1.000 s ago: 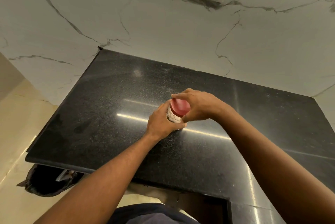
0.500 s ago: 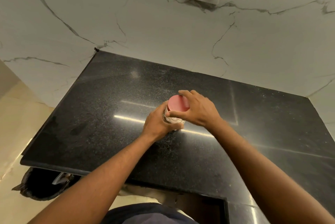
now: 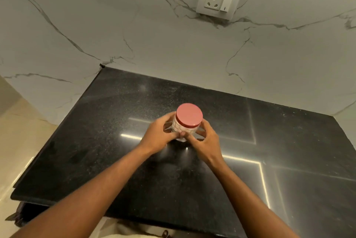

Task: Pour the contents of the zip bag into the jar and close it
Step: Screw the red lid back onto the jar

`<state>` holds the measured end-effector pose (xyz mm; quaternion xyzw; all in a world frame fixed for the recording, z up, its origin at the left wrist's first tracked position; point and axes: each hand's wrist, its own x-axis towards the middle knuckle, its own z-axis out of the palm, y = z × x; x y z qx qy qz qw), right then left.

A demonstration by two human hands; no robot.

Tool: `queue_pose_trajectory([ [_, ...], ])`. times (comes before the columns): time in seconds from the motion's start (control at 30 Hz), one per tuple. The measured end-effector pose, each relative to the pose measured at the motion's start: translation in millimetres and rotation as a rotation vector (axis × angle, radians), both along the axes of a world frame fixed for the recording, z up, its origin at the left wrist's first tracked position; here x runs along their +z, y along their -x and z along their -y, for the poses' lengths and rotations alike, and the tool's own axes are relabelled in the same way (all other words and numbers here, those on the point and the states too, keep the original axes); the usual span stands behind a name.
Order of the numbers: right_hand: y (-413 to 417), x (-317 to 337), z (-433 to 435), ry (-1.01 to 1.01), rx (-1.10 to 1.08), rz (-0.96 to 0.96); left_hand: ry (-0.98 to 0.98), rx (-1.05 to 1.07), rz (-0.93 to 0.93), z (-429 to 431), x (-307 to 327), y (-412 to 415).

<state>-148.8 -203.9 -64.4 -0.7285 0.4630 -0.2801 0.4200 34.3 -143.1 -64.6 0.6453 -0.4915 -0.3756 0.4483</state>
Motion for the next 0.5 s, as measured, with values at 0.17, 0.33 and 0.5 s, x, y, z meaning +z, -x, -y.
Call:
queue_pose_trajectory([
  [0.17,-41.5,14.4,54.8,0.017,0.004,0.004,-0.012,-0.015,0.043,56.9,21.1,-45.0],
  [0.33,-76.7,11.0,95.1,-0.006,0.002,-0.031,-0.073,-0.049,0.074,99.5,20.4,-77.4],
  [0.5,-92.0,-3.6,108.4,-0.005,-0.028,-0.057,-0.089,-0.062,0.049,117.1,6.3,-97.0],
])
